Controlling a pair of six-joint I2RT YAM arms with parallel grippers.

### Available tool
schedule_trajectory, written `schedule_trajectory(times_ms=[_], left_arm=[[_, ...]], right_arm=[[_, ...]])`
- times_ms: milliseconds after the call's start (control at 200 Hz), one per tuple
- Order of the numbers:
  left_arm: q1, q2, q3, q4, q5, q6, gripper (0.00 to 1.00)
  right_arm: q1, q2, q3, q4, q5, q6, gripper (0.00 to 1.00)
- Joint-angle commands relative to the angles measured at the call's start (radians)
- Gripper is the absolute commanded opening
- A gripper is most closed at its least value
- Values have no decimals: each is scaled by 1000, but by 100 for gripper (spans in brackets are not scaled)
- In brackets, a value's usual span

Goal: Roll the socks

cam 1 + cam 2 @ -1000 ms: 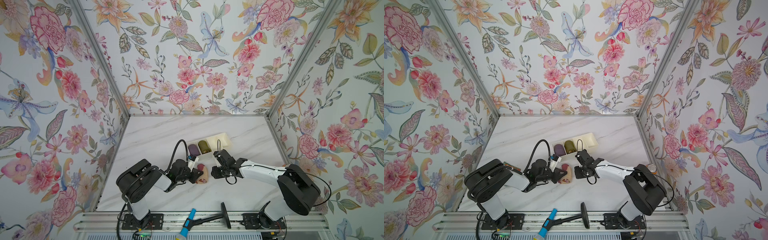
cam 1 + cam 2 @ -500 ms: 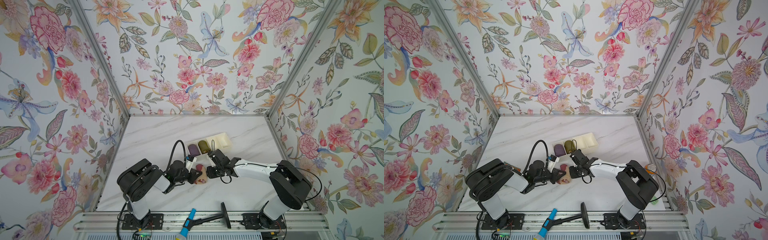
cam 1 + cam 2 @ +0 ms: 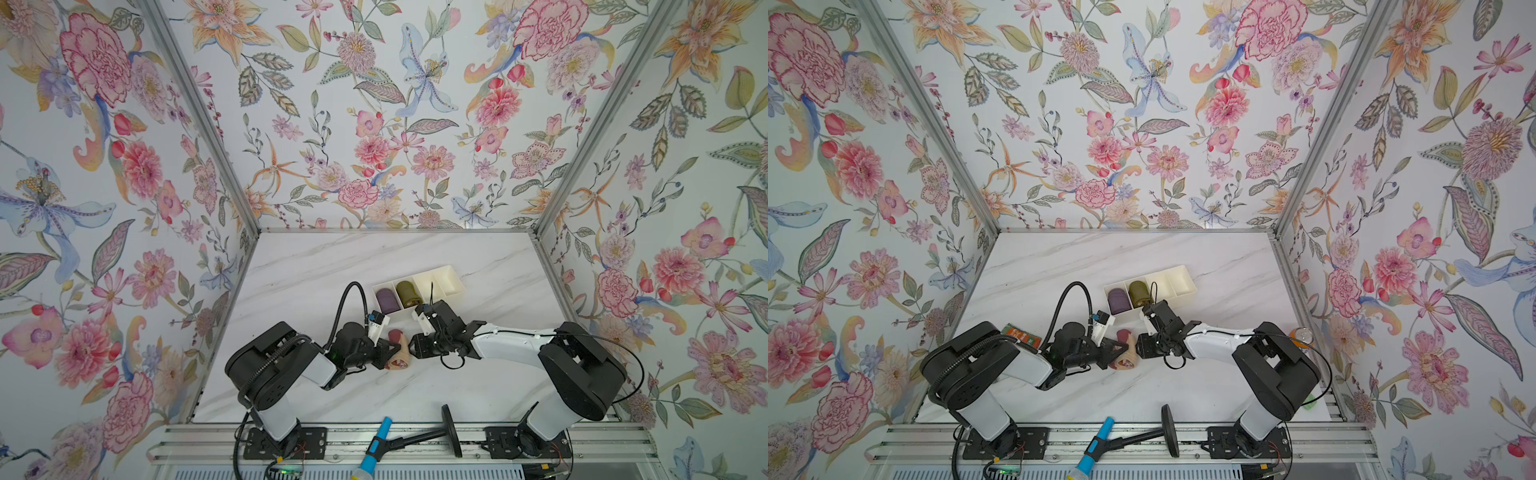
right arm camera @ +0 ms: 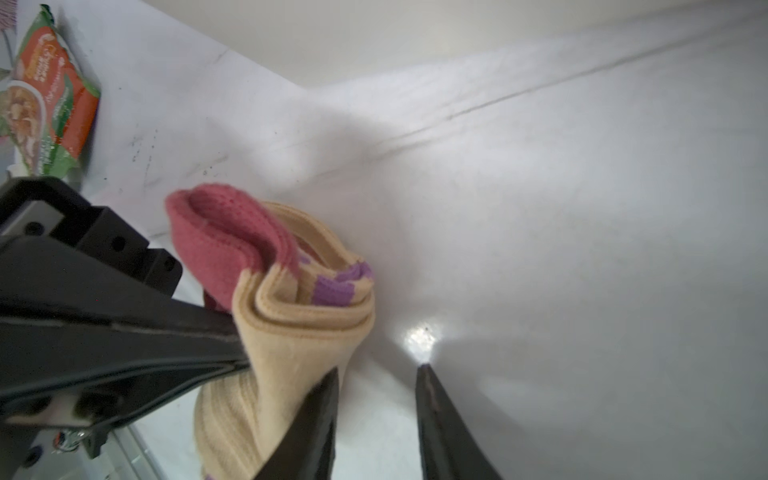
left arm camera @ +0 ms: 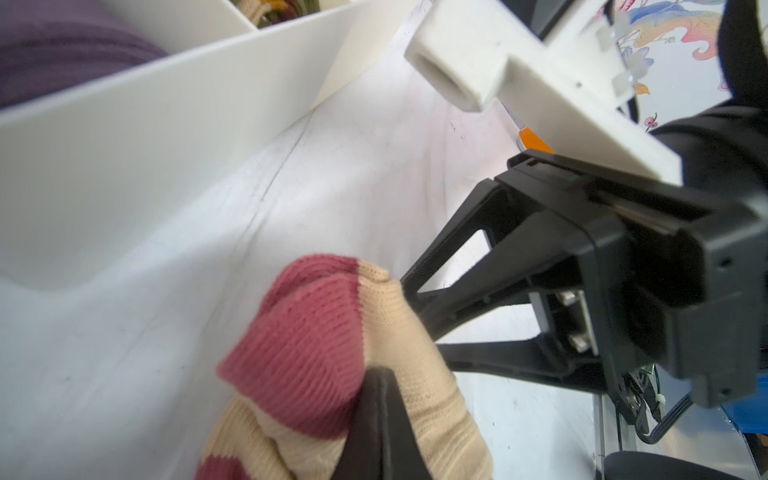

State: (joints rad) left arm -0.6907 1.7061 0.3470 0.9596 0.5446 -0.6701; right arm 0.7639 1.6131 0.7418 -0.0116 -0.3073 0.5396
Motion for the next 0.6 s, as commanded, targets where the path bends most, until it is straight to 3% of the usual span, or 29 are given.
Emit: schedule_trajectory(times_ms=[0, 595], left_arm=[[14, 0, -31, -90, -34, 6, 0], [25, -6, -59, -91, -58, -11, 0]], right_arm=[[-5, -38, -25, 133, -136, 30, 34], [-15, 31, -79, 375, -269, 132, 36]])
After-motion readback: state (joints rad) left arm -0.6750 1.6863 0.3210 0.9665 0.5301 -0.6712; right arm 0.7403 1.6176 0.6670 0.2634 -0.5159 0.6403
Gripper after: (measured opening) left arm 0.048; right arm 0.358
